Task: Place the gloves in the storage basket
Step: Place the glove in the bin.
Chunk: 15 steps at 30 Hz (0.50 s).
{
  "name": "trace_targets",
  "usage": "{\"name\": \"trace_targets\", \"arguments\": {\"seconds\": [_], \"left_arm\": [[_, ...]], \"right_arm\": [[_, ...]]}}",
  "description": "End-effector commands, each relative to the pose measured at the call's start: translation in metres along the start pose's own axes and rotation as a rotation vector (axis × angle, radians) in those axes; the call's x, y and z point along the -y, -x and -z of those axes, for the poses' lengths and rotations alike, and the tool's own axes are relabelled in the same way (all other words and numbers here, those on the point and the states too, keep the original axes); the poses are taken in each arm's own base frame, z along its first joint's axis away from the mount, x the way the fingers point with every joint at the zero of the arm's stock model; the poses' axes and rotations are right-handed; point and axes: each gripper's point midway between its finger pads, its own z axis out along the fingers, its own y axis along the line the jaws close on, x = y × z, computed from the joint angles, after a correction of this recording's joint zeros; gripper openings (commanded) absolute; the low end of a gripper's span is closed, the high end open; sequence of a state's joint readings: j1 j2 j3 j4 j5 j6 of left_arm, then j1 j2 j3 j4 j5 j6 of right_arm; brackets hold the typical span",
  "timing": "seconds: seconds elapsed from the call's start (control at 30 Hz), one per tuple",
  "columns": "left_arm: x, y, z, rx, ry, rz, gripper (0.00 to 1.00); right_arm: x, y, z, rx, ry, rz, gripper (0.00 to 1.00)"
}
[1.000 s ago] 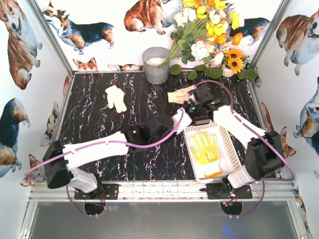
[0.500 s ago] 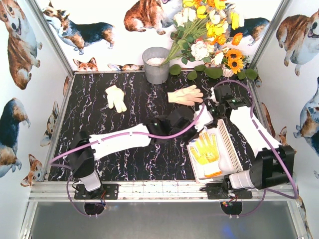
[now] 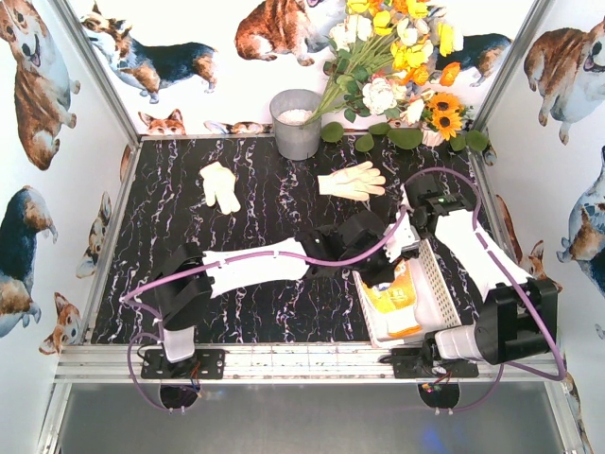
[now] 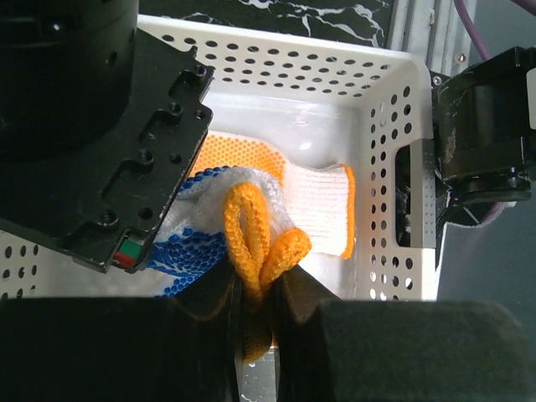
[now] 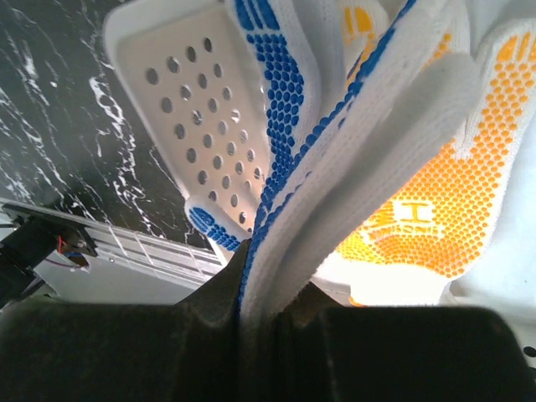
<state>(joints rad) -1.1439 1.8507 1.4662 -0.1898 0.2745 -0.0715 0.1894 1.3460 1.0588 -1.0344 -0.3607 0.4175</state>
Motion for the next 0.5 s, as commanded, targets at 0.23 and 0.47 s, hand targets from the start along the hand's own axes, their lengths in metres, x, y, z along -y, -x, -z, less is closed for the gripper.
{"name": "trace_targets", "arguments": {"seconds": [0.23, 0.47], "left_arm": [[0.000, -0.016, -0.010, -0.072, -0.021, -0.036, 0.00], [-0.007, -0.006, 0.003, -0.083, 0.029, -0.086, 0.00]], "right_arm": [[0.005, -0.001, -0.015, 0.105, 0.034, -0.068, 0.00], [-0.011, 0.014, 0.000, 0.227, 0.113, -0.023, 0.00]]}}
